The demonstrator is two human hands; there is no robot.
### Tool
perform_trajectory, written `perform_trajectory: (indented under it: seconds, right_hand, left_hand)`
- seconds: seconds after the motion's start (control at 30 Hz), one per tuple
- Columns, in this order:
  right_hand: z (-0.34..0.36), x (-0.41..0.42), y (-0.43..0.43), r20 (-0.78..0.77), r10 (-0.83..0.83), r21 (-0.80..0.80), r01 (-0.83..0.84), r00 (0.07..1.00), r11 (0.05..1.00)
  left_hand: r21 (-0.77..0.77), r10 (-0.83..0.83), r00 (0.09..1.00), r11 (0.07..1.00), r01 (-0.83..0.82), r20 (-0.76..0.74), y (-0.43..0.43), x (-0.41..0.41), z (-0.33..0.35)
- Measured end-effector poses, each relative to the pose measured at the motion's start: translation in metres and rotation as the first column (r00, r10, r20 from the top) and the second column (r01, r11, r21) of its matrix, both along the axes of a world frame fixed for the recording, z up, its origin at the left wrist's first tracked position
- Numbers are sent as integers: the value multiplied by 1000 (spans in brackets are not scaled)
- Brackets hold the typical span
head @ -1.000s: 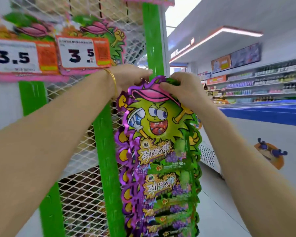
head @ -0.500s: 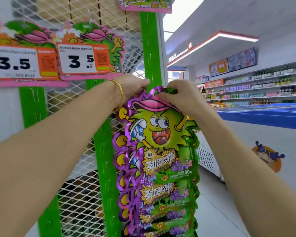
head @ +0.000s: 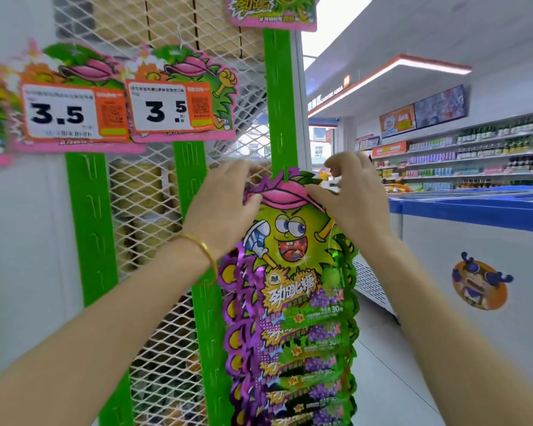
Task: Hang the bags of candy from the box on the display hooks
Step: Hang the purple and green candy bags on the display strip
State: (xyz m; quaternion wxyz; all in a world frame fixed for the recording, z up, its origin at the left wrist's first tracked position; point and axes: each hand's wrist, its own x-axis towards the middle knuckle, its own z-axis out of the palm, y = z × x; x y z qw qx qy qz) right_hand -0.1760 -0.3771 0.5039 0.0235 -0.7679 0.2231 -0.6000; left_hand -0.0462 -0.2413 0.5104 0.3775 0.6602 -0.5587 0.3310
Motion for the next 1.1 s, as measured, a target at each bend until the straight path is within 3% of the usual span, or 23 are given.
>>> perform_trajectory:
  seconds: [0.1, 0.17, 0.23, 0.33, 0.4, 0.47, 0.57, 0.7, 0.77, 0.9, 1.03, 1.1]
  right_hand:
    - [-48, -7, 37, 70, 166, 11, -168, 984, 986]
    - [-98, -5, 67, 14, 397, 134, -396, 918, 909]
    - [-157, 4, 94, -117, 580, 336, -517, 806, 787]
    - [-261, 31, 120, -394, 719, 619, -413, 572, 668]
    - [-333, 50, 133, -484, 769, 741, -272, 418, 614]
    - [-399, 67, 143, -565, 784, 784, -127, 256, 607]
    - [-480, 79, 156, -654, 755, 756, -6, 50, 655]
    - [-559, 83, 176, -692, 691, 713, -53, -211, 699]
    - [-581, 88, 184, -772, 536, 612, -171, -342, 772]
    - [-590, 100, 193, -869, 345, 470, -369, -355, 802]
    - [-592, 107, 189, -915, 345, 403, -449, -210, 797]
    - [-585, 114, 183, -920, 344, 393, -460, -190, 796]
  left_hand:
    - [-125, -37, 999, 991, 39, 21, 37, -7, -55]
    - [-76, -104, 989, 992, 96, -107, 64, -11, -113]
    - [60, -114, 957, 989, 135, -267, 89, -8, -183]
    - [260, -12, 816, 945, 198, -577, 128, 6, -294]
    - [368, 110, 686, 898, 242, -719, 158, 21, -357]
    - [462, 234, 590, 845, 270, -773, 187, 36, -407]
    - [584, 408, 543, 787, 199, -734, 213, 54, -451]
    - [639, 451, 570, 748, 178, -687, 214, 63, -468]
    - [633, 436, 579, 750, 190, -690, 211, 68, -470]
    - [637, 452, 579, 755, 157, -678, 216, 74, -474]
    - [620, 460, 546, 771, 145, -700, 218, 76, -475]
    - [614, 460, 525, 773, 160, -716, 219, 75, -477]
